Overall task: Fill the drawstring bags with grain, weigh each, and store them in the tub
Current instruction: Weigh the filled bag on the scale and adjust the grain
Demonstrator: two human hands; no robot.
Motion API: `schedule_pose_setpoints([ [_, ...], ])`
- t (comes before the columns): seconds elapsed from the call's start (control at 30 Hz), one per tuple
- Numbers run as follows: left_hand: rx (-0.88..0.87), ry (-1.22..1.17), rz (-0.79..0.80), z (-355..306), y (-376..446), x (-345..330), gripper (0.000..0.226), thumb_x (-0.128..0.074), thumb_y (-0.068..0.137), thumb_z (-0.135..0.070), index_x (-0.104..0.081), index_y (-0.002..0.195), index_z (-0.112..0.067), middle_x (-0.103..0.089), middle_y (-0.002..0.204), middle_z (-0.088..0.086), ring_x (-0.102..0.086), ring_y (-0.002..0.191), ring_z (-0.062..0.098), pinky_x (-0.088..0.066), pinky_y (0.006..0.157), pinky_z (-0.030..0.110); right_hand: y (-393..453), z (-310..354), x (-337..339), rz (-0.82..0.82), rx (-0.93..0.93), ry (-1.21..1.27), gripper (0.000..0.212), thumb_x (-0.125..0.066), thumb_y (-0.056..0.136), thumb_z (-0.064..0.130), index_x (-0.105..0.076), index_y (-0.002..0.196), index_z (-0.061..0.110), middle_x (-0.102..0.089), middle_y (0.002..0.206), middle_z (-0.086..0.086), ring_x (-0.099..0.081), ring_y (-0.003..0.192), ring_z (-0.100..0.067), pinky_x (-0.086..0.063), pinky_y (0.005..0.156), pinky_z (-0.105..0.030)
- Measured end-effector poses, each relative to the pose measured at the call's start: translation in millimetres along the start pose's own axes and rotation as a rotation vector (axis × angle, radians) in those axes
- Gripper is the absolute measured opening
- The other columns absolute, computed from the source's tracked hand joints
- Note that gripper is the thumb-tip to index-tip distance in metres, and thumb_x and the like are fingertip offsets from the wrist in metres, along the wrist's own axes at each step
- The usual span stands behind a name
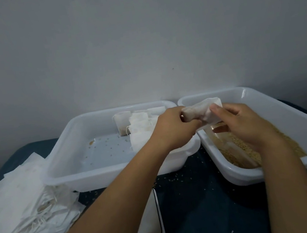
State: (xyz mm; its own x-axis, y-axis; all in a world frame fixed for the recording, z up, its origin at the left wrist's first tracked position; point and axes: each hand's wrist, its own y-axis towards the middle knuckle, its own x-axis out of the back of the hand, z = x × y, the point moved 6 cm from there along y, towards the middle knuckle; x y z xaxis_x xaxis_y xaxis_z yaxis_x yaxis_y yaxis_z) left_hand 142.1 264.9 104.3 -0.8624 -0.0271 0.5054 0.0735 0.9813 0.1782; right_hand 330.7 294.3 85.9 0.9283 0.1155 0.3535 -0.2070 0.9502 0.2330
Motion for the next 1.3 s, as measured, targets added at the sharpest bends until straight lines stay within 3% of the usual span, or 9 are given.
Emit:
schedule_pose_setpoints([
  [0.13,0.008,0.038,-0.006,-4.5,0.9,-3.3,0.015,-0.075,0.09,-0.028,-0.073,0.098,-0.016,-0.076,0.087,0.004,-0.074,0.086,0.022,-0.062,0.085,0.045,0.0,-7.4,16.4,-0.13,-0.033,-0.129,0.049,-0.05,0.081,0.086,-0.077,0.1,0.05,-0.077,0.095,0.019,-0.076,0.081,-0.005,-0.062,0.086,-0.053],
  [0.3,0.026,0.04,-0.011,-4.3,1.6,-6.7,0.017,-0.075,0.09,-0.027,-0.073,0.098,-0.012,-0.076,0.088,0.007,-0.075,0.087,0.024,-0.062,0.085,0.048,-0.4,-10.0,15.3,-0.088,-0.072,-0.109,0.061,-0.048,0.082,0.09,-0.078,0.109,0.044,-0.078,0.108,0.013,-0.076,0.092,-0.008,-0.06,0.094,-0.054],
  [0.5,0.038,0.024,-0.016,1.7,1.1,-7.3,0.013,-0.075,0.09,-0.025,-0.073,0.097,-0.014,-0.076,0.085,0.003,-0.075,0.085,0.02,-0.062,0.087,0.045,-1.0,-3.3,20.9,-0.179,-0.019,-0.246,0.078,-0.042,0.082,0.091,-0.075,0.102,0.023,-0.077,0.095,-0.007,-0.074,0.091,-0.028,-0.06,0.09,-0.057],
  [0.6,0.05,-0.009,-0.017,4.1,0.3,-7.4,0.011,-0.074,0.09,-0.024,-0.073,0.098,-0.016,-0.077,0.084,0.002,-0.075,0.085,0.019,-0.062,0.089,0.045,-2.9,-2.8,16.0,-0.12,-0.053,-0.239,0.068,-0.04,0.078,0.097,-0.078,0.096,0.044,-0.078,0.096,-0.002,-0.076,0.09,-0.021,-0.06,0.092,-0.053],
  [0.7,0.058,-0.03,-0.024,6.0,-1.3,-7.4,0.01,-0.073,0.091,-0.022,-0.074,0.098,-0.016,-0.077,0.084,0.003,-0.075,0.084,0.019,-0.062,0.089,0.044,-2.3,-6.0,17.0,-0.163,-0.066,-0.258,0.074,-0.039,0.08,0.092,-0.08,0.097,0.034,-0.079,0.089,0.004,-0.077,0.082,-0.016,-0.061,0.089,-0.052],
  [0.83,0.057,-0.046,-0.033,6.8,-2.4,-6.7,0.01,-0.073,0.091,-0.022,-0.075,0.098,-0.016,-0.077,0.083,0.003,-0.074,0.079,0.017,-0.062,0.088,0.042,-3.0,-8.7,11.7,-0.107,-0.122,-0.138,0.072,-0.044,0.08,0.093,-0.08,0.105,0.036,-0.08,0.103,0.01,-0.078,0.092,-0.01,-0.059,0.092,-0.05],
  [0.97,0.056,-0.063,-0.042,8.4,-1.9,-6.0,0.011,-0.074,0.091,-0.022,-0.074,0.097,-0.014,-0.077,0.081,0.004,-0.075,0.08,0.02,-0.063,0.086,0.042,-4.3,-4.6,17.1,-0.216,-0.083,-0.287,0.054,-0.039,0.085,0.089,-0.075,0.092,0.05,-0.078,0.087,0.01,-0.074,0.077,-0.011,-0.058,0.076,-0.037],
  [1.13,0.088,-0.218,-0.062,18.3,-5.4,-7.0,0.009,-0.076,0.091,-0.022,-0.074,0.096,-0.014,-0.077,0.084,0.005,-0.076,0.074,0.017,-0.064,0.085,0.046,-5.4,12.9,11.8,-0.148,0.058,-0.137,0.033,-0.059,0.093,0.064,-0.077,0.101,0.038,-0.078,0.099,0.01,-0.074,0.096,-0.014,-0.06,0.091,-0.053],
  [1.3,0.092,-0.447,-0.017,25.2,-25.4,-4.7,0.015,-0.08,0.091,-0.019,-0.077,0.105,-0.017,-0.078,0.098,0.007,-0.077,0.087,0.02,-0.065,0.086,0.043,-12.3,50.2,-1.4,-0.208,0.296,-0.265,0.013,-0.062,0.102,0.044,-0.071,0.095,0.038,-0.072,0.094,0.024,-0.067,0.088,0.004,-0.048,0.072,-0.024],
])
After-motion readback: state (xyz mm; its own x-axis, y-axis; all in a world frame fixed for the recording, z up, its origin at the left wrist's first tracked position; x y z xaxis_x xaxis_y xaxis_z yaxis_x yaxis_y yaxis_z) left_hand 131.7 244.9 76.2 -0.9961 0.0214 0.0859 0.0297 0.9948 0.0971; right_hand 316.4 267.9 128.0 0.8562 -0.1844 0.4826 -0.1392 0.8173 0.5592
